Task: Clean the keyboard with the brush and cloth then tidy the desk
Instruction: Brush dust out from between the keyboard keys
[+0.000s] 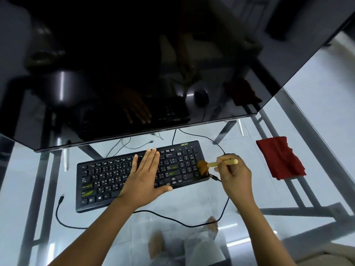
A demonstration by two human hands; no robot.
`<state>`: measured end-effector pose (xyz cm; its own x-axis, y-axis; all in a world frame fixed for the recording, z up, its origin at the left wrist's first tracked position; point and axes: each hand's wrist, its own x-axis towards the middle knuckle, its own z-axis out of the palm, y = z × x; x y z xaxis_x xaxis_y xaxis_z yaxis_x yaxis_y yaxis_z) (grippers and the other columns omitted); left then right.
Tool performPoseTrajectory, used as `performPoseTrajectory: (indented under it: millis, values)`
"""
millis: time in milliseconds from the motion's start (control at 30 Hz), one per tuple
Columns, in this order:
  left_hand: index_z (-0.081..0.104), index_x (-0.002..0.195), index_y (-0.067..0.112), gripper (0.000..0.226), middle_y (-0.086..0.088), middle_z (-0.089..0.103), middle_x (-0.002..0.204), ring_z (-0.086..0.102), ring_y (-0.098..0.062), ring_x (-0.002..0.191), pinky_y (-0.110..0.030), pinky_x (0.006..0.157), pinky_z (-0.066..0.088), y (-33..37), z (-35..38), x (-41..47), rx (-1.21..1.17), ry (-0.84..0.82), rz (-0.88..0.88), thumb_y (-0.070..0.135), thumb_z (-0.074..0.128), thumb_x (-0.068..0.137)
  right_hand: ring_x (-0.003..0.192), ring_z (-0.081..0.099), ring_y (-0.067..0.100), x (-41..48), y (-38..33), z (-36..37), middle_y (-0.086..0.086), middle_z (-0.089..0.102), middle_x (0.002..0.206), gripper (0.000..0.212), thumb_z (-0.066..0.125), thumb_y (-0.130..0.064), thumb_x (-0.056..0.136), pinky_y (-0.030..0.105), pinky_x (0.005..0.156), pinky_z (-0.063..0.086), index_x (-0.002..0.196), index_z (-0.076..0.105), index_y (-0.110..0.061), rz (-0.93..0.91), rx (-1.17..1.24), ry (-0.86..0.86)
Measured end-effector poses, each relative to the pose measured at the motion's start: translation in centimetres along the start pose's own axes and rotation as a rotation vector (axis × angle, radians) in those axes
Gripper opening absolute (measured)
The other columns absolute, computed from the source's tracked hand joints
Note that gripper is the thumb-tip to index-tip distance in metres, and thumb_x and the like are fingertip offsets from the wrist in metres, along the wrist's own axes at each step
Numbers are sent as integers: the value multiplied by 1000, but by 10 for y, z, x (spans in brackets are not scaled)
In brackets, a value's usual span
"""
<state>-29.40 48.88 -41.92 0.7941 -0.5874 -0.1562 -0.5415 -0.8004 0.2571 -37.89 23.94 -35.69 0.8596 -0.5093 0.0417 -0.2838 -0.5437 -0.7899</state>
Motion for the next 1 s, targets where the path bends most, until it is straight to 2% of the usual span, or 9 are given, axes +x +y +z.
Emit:
performPoseTrajectory:
  millis: [100,200,367,500,600,700,767,867,1000]
  values:
    - [-9,152,11,114,-1,-16,159,-23,-14,145,-44,117,-14,-1,0,0,-11,-1,-9,85,35,77,73,69,10,0,-3,4,-5,69,80,16,60,-6,92,21,71,53,83,63,-19,15,-26,-121]
    - [-8,152,10,113,-3,-13,160,-20,-17,146,-46,117,-11,-1,2,0,15,-5,-11,85,33,78,73,62,4,7,-8,5,0,62,89,16,62,-4,91,6,68,43,89,66,-20,-6,-28,85]
    - [3,154,7,114,-8,-3,162,-11,-20,148,-51,119,-2,-1,7,-3,34,-3,-44,87,24,76,76,72,13,15,-27,24,4,73,81,13,61,-10,94,27,77,58,85,66,-19,151,232,-147]
    - [-1,154,8,115,-5,-7,161,-16,-17,147,-48,119,-7,-2,5,-7,6,26,-67,89,23,75,88,64,-4,24,-36,34,-4,69,93,20,66,-13,91,11,85,45,83,69,-31,131,213,11]
    - [-5,154,9,118,-3,-12,161,-20,-14,146,-47,118,-12,-7,1,-11,0,17,-68,90,26,73,86,71,9,24,-45,42,1,75,88,17,65,-10,92,29,87,55,87,73,-25,145,265,-228]
    - [-6,153,9,121,-3,-13,161,-21,-15,146,-47,117,-14,-13,-2,-14,9,10,-92,91,25,70,87,61,-12,24,-50,48,-3,70,95,22,66,-9,90,5,85,43,84,72,-29,68,144,-65]
    - [-7,153,10,122,-3,-13,161,-21,-15,145,-48,117,-14,-15,-3,-14,8,4,-101,91,24,68,86,64,-4,25,-49,49,-1,71,94,19,65,-9,90,10,83,47,86,72,-26,75,216,-62]
    - [-5,153,9,122,-5,-10,162,-19,-15,146,-49,118,-11,-18,-2,-17,16,8,-99,91,25,68,79,70,8,16,-54,57,3,74,94,16,65,-12,92,17,75,52,90,74,-25,81,173,-325]
    - [-2,153,9,125,-5,-8,161,-18,-16,146,-50,118,-11,-21,-3,-20,23,4,-110,93,26,65,82,68,4,5,-55,63,-5,72,97,13,68,-16,91,15,80,50,95,76,-25,-20,191,-162]
